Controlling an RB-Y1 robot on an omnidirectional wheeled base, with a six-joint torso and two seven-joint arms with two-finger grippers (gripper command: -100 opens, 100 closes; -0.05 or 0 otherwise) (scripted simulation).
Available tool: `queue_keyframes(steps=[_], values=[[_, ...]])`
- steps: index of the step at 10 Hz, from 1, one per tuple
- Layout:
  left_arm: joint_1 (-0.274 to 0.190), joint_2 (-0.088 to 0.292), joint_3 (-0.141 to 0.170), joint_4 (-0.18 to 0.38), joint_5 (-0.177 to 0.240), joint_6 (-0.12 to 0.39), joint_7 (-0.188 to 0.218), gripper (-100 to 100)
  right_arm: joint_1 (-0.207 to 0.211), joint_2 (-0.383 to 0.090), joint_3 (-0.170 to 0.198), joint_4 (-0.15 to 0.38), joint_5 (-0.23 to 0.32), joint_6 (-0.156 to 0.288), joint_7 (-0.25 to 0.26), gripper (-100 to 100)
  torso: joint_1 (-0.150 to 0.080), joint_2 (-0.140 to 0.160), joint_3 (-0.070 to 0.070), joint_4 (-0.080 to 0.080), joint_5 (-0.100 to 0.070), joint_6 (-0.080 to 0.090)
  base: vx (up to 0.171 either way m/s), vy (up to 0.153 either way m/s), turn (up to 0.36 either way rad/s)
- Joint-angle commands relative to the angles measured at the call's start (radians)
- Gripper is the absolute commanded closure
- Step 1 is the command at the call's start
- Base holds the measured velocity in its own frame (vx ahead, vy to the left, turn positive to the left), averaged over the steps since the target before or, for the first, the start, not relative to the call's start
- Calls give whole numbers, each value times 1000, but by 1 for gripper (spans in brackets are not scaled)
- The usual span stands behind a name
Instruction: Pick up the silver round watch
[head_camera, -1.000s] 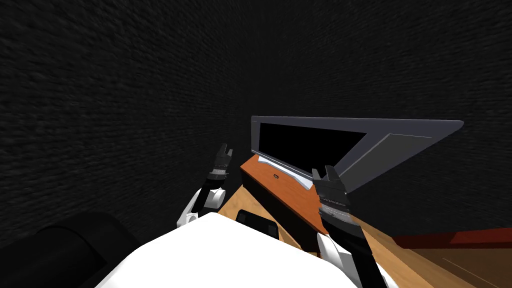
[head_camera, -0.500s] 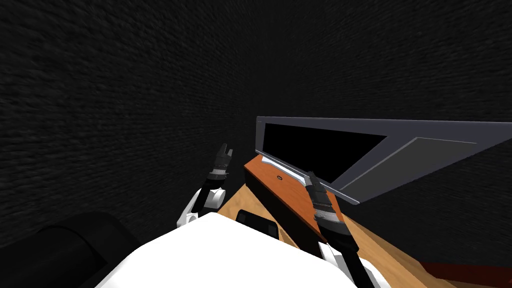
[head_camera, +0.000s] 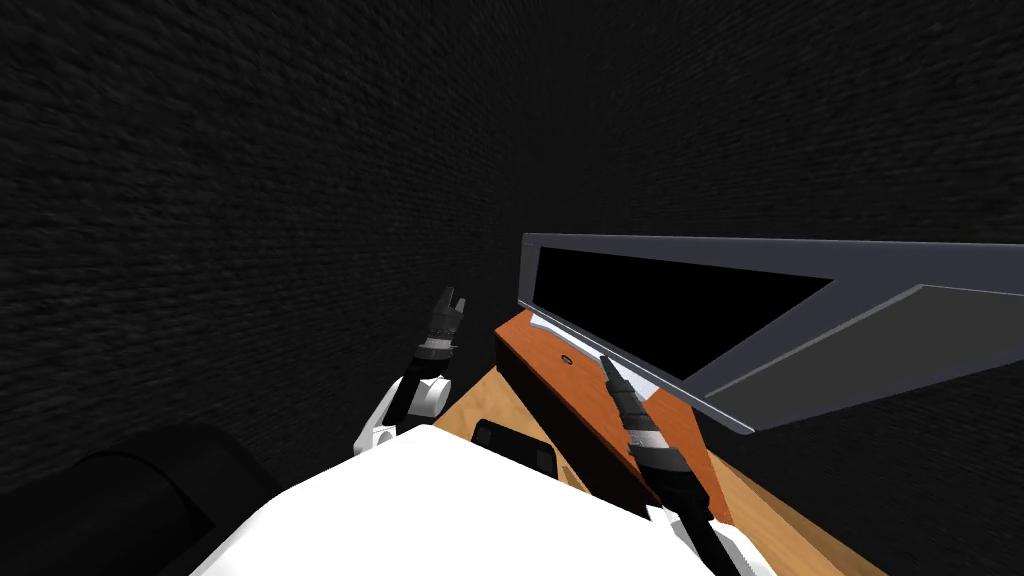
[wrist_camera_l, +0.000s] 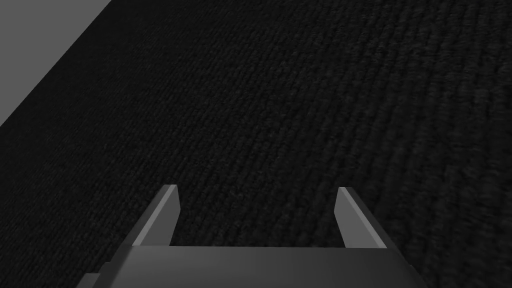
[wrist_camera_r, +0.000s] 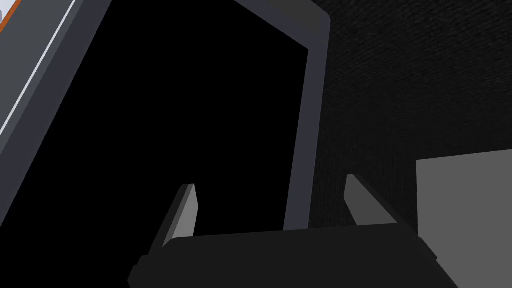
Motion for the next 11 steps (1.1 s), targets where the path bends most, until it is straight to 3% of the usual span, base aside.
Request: queue_keyframes(steps=[1, 4, 5, 6, 7, 8, 11], values=[[0, 0, 0, 0, 0, 0, 0, 0, 3, -16, 7, 29, 19, 2, 5, -100, 0, 0, 0, 0, 0, 0, -3, -1, 86], [0, 0, 0, 0, 0, 0, 0, 0, -3, -92, 33, 127, 97, 0, 21, -100, 0, 0, 0, 0, 0, 1, -1, 4, 148], [0, 0, 0, 0, 0, 0, 0, 0, -3, -92, 33, 141, 97, 0, 21, -100, 0, 0, 0, 0, 0, 0, 0, 3, 103], [0, 0, 0, 0, 0, 0, 0, 0, -8, -129, 48, 173, 139, -1, 30, -100, 0, 0, 0, 0, 0, 1, 2, 9, 207], [0, 0, 0, 0, 0, 0, 0, 0, -8, -129, 48, 201, 139, -1, 30, -100, 1, -1, 0, 0, 0, 0, 4, 4, 106], [0, 0, 0, 0, 0, 0, 0, 0, -14, -166, 64, 242, 182, -2, 40, -100, 0, -1, 0, 0, 0, 1, 5, 14, 218], [0, 0, 0, 0, 0, 0, 0, 0, -22, -201, 80, 320, 227, -3, 50, -100, 1, -1, -1, 0, 0, 0, 10, 10, 130]])
